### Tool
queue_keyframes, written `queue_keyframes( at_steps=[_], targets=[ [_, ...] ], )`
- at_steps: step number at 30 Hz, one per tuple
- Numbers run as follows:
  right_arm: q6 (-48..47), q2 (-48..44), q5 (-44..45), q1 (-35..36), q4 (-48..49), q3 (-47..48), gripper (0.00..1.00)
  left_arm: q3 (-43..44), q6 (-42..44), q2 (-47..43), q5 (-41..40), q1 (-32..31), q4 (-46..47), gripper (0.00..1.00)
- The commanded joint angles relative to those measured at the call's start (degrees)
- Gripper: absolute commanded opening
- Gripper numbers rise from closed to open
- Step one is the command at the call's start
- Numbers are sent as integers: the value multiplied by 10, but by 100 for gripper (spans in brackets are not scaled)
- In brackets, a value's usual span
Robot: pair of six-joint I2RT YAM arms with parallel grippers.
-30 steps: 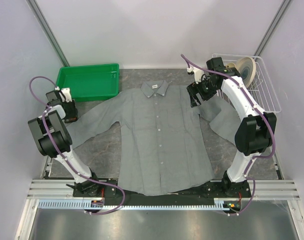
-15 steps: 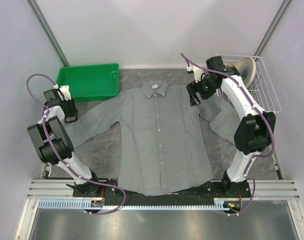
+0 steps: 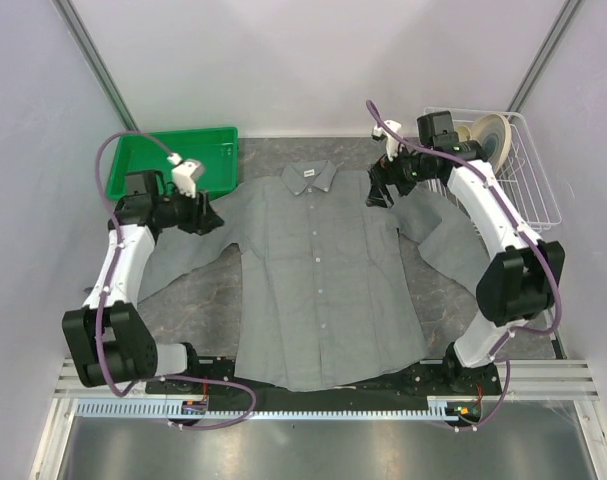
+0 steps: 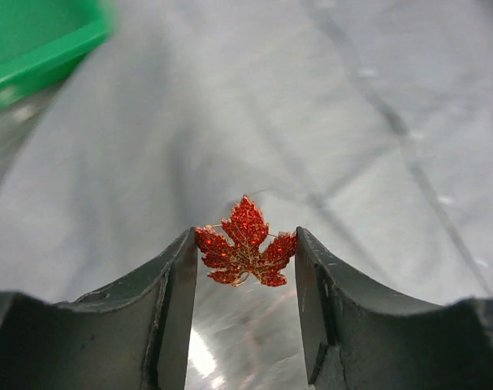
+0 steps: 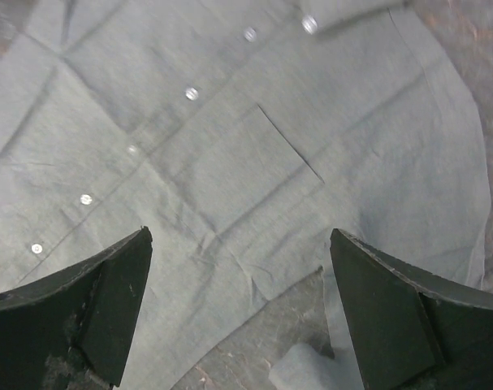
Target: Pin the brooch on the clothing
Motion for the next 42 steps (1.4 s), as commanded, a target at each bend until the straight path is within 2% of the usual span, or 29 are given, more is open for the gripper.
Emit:
queue_keyframes(
  at_steps=[1, 3, 7, 10, 13, 15, 16, 17, 23, 31, 37, 42],
  targets=[
    [-37, -73, -105, 31, 101, -39, 98, 49, 0, -43, 212, -90, -43, 50],
    [-72, -101, -115, 63, 114, -53, 98, 60, -6, -50, 242, -135, -43, 50],
    [-127, -178, -136, 123, 147, -116, 98, 76, 13, -60, 354, -226, -42, 50],
    [-172, -235, -133, 170, 172, -164, 98, 80, 33, -65, 421, -266, -41, 49],
    [-202, -278, -125, 217, 181, -196, 98, 80, 51, -74, 456, -298, -41, 49],
    [-211, -294, -112, 250, 187, -214, 93, 80, 56, -75, 474, -313, -41, 49],
    [-216, -306, -107, 262, 192, -218, 90, 80, 57, -76, 476, -327, -40, 49],
    [-224, -311, -96, 286, 193, -223, 82, 79, 61, -81, 478, -332, -41, 50],
    [-221, -315, -69, 374, 204, -216, 66, 62, 63, -103, 486, -354, -39, 50],
    [-232, -311, -38, 459, 205, -190, 57, 36, 54, -130, 479, -362, -40, 50],
    [-236, -304, -29, 472, 199, -180, 48, 23, 68, -143, 472, -362, -52, 49],
    [-238, -299, -28, 472, 193, -174, 36, 23, 71, -145, 468, -363, -58, 48]
  ],
)
